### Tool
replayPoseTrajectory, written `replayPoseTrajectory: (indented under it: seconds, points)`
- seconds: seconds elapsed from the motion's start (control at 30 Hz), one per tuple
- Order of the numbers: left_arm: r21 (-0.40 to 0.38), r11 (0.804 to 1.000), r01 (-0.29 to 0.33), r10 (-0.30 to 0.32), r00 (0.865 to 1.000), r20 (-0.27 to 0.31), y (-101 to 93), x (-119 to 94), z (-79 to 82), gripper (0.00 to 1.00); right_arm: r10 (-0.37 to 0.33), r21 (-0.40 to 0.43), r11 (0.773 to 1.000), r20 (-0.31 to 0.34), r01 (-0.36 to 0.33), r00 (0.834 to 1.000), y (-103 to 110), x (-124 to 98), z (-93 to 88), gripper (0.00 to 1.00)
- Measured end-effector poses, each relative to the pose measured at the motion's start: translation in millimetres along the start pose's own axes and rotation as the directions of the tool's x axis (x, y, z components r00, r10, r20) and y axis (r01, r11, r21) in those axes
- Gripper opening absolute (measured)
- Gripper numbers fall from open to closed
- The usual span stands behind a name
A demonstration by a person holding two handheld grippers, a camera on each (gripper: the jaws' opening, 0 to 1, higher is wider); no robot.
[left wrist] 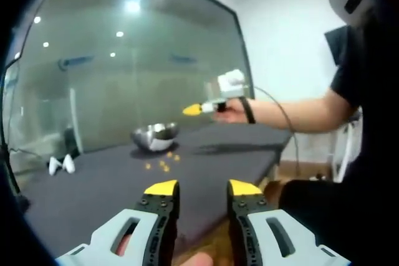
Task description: Pick up the QQ candy scattered on the table and place it into the stainless steel bowl on the table
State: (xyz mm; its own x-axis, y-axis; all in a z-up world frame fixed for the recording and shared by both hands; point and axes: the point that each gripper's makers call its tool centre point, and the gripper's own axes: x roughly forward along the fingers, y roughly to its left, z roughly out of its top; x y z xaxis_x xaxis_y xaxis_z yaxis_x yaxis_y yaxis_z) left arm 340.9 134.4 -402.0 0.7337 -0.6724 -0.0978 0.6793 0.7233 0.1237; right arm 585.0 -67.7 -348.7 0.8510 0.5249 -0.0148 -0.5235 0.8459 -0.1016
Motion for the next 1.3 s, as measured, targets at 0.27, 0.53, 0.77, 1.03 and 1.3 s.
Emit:
replayPoseTrajectory:
  seconds: [0.27, 0.53, 0.77, 1.03, 1.3]
  points:
    - [0.005, 1.0, 0.015, -0.015, 1.0, 0.019, -3.3, 6.4, 6.3, 0.32, 0.039, 0.024, 0.999, -0.028, -0.038, 0.999, 9.6, -32.0, -22.2, 0.2]
    - [0.008, 1.0, 0.022, -0.022, 1.0, 0.012, -5.7, 6.3, 3.3, 0.32, 0.165, -0.007, 0.986, -0.051, -0.165, 0.985, 40.4, -45.4, -48.0, 0.19]
    - [0.008, 1.0, 0.024, -0.024, 1.0, 0.006, -6.0, 8.5, 0.3, 0.32, 0.29, 0.062, 0.957, -0.159, -0.284, 0.944, 61.5, -19.6, -84.6, 0.2]
    - [0.006, 0.999, 0.033, -0.033, 0.999, 0.013, -7.9, 6.3, 1.9, 0.32, 0.361, 0.06, 0.932, -0.225, -0.357, 0.905, 82.8, 9.5, -103.7, 0.21]
    - [0.001, 1.0, 0.024, -0.024, 1.0, 0.0, -5.3, 2.6, -3.8, 0.32, 0.351, 0.046, 0.934, -0.282, -0.353, 0.893, 93.3, 38.0, -115.8, 0.21]
